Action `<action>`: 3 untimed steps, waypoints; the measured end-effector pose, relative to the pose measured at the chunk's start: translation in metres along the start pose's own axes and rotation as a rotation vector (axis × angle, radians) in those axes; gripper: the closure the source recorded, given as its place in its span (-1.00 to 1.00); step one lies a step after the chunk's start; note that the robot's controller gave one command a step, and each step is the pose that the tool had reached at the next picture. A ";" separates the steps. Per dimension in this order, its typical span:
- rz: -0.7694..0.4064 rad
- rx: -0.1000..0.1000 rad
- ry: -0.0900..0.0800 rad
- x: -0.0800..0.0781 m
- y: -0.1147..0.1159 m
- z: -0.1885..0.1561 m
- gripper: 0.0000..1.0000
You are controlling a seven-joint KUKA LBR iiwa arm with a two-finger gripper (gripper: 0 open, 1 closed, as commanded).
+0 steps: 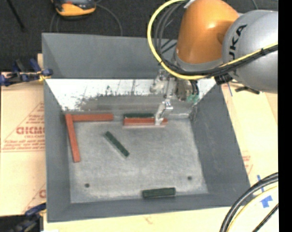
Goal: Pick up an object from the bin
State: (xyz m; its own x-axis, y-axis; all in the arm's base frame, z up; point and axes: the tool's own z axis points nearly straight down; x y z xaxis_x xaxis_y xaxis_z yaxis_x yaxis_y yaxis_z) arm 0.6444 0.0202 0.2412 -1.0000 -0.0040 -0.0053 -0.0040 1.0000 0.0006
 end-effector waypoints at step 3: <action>0.036 0.001 -0.003 0.003 -0.013 0.125 -1.00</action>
Offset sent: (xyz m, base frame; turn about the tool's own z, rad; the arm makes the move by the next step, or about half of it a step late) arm -0.0038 0.0006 -0.1443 0.0964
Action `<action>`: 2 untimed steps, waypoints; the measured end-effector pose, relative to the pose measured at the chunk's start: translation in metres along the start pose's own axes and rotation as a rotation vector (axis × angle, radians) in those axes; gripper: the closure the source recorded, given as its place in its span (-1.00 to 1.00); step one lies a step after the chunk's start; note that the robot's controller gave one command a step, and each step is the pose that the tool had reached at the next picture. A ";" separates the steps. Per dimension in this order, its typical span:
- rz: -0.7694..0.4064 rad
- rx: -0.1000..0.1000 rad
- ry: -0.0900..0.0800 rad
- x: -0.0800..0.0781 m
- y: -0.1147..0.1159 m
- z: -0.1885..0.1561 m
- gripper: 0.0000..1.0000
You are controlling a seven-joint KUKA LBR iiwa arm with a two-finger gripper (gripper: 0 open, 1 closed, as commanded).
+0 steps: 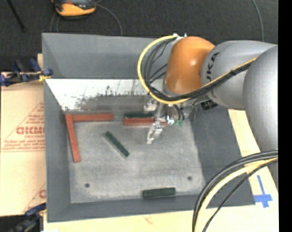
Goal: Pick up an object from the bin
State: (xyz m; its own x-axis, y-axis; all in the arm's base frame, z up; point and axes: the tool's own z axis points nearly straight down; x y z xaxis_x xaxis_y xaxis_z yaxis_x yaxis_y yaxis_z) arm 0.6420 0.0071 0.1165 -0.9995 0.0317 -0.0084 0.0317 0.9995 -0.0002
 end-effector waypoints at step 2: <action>0.020 -0.001 0.014 0.006 -0.003 0.034 -1.00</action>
Offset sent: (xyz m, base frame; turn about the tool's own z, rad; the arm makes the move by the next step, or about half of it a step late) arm 0.0000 0.0000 0.0000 0.0000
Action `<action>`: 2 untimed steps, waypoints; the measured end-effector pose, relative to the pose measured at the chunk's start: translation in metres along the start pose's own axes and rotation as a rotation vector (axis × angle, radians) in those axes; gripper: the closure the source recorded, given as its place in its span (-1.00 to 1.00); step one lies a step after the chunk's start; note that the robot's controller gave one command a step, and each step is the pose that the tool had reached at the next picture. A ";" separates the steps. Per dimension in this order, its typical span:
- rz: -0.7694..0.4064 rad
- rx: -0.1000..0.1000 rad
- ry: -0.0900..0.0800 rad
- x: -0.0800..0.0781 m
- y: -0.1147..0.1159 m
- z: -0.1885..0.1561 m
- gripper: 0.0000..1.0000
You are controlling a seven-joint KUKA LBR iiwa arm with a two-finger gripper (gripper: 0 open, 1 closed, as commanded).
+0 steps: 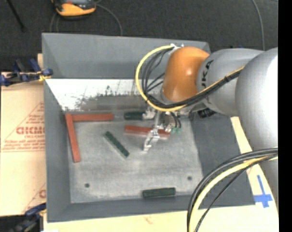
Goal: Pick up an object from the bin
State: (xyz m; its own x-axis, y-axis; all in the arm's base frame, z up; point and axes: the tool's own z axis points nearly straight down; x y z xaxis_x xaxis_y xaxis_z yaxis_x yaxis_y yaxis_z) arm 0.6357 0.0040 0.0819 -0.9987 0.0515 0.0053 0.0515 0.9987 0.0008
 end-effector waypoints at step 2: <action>0.000 -0.001 -0.012 -0.002 0.000 -0.002 1.00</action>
Offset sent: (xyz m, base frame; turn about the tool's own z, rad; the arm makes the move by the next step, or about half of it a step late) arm 0.0000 0.0000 0.0000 0.0000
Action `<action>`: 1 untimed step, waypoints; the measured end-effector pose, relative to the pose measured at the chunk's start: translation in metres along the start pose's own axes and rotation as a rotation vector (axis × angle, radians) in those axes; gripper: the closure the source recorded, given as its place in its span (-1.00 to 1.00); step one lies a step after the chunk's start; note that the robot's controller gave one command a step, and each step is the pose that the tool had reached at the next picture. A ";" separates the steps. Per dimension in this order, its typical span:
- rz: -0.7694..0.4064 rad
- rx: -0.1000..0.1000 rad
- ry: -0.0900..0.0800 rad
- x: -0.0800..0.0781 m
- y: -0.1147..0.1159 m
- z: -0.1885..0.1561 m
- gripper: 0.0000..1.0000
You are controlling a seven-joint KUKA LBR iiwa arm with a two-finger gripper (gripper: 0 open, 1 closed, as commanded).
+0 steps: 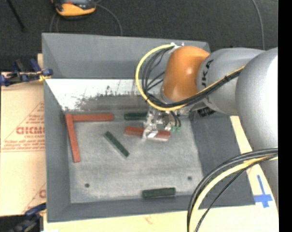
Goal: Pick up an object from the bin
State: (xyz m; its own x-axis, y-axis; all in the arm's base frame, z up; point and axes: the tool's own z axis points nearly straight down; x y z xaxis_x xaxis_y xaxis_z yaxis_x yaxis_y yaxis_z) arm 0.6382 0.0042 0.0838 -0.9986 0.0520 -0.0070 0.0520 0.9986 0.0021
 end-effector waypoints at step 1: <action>-0.021 0.003 0.001 0.015 -0.017 -0.144 1.00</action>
Offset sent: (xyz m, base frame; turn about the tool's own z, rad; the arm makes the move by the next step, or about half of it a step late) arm 0.0000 0.0000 0.0000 0.0000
